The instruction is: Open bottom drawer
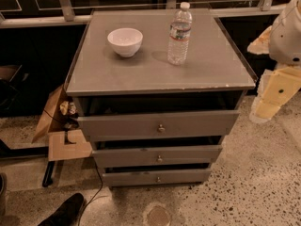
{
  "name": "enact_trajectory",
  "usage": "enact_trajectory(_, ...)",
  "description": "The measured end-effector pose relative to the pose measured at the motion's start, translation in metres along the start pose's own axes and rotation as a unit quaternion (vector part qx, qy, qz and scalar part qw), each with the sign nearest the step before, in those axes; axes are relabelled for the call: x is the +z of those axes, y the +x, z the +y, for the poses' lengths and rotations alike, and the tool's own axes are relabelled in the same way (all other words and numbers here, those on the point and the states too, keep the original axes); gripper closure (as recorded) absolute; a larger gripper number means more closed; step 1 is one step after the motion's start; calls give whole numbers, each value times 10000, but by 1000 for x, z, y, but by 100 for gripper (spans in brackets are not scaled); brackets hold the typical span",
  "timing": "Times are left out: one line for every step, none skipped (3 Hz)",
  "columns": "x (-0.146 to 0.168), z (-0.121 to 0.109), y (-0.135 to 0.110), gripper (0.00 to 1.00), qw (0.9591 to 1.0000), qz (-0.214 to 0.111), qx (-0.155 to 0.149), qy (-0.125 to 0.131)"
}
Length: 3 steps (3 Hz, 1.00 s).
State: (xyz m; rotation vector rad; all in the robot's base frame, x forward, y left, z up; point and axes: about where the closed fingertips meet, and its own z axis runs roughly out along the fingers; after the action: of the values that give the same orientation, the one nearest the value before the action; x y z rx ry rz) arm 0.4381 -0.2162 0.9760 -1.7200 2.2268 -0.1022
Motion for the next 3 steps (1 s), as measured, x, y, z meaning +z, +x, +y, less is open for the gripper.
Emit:
enact_trajectory(26, 9, 8, 37, 10000, -29, 12, -78)
enact_trajectory(92, 33, 31, 60, 9989, -247, 150, -364)
enact_trajectory(156, 62, 54, 83, 9937, -560, 386, -893)
